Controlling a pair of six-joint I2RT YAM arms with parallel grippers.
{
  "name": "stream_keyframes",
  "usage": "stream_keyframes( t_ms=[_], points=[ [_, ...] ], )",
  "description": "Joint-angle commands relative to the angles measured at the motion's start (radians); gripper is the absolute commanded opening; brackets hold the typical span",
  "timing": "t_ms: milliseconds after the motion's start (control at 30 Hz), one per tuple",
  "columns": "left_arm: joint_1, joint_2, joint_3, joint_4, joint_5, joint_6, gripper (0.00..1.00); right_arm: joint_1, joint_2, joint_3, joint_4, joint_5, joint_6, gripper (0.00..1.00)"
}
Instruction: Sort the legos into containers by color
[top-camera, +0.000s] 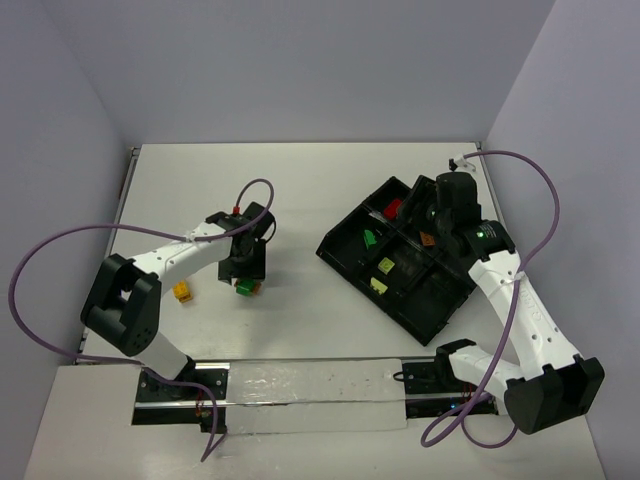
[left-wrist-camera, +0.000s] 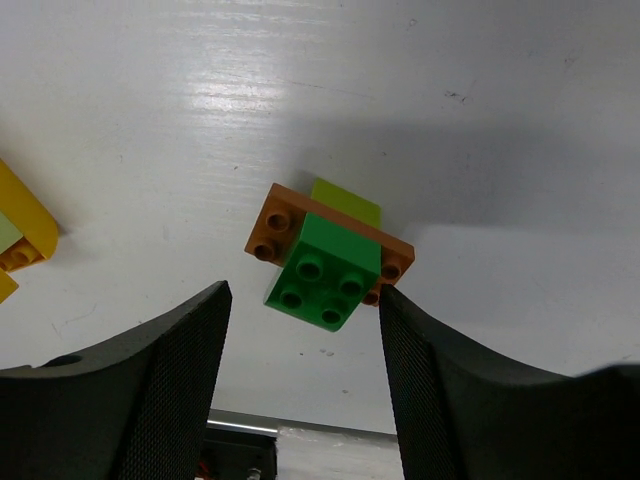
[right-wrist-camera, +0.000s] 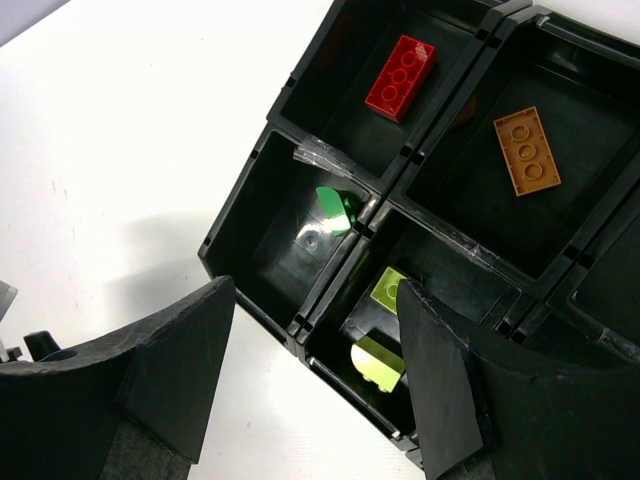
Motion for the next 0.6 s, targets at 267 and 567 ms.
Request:
stream_keyframes(
  t_ms=[267,567],
  points=[
    [0.005,0.013,-0.003,0.059,0.015,0.032,0.47,0.007,0.000,-0.008,0.045,0.007,0.010,0.73],
    [0.005,-0.006,0.036,0.030,0.029,0.029,0.01,0.007,0.000,-0.006,0.043,0.000,0.012,0.73]
  ],
)
